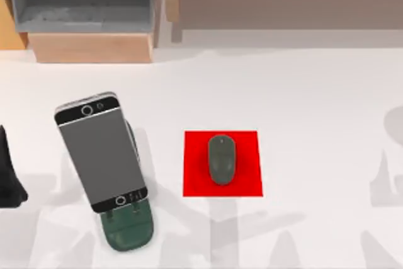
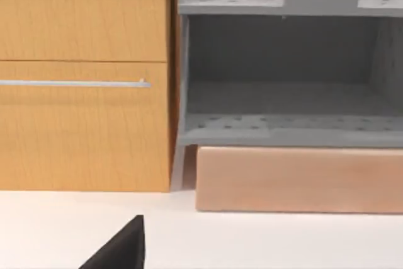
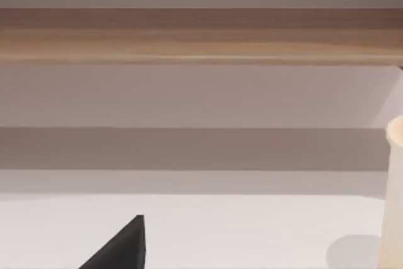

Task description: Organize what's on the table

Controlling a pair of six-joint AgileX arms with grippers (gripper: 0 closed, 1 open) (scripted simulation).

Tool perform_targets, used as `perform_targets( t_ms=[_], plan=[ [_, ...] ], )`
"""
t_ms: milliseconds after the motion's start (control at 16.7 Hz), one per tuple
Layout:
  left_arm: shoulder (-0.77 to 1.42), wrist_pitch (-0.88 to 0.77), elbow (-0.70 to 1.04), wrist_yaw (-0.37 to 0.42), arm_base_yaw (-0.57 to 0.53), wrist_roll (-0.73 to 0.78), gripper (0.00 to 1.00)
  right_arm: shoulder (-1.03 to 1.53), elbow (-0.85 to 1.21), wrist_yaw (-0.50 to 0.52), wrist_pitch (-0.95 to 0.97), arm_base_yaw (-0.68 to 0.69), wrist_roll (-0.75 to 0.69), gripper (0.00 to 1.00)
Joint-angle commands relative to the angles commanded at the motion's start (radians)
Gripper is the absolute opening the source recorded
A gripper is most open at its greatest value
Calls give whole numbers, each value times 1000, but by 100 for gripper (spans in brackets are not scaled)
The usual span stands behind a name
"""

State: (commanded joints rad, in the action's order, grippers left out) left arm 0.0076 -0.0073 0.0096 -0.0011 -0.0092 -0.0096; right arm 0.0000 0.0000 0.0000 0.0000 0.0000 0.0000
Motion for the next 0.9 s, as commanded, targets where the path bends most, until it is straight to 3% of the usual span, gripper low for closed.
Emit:
perform_targets(
  t_ms=[540, 900],
  plan=[
    [-8, 7, -10, 1, 9, 10, 100, 26, -3, -12, 20, -14, -5, 100],
    [-8, 7, -10, 1, 9, 10, 100, 332, -19, -107, 253, -167, -38, 100]
  ],
)
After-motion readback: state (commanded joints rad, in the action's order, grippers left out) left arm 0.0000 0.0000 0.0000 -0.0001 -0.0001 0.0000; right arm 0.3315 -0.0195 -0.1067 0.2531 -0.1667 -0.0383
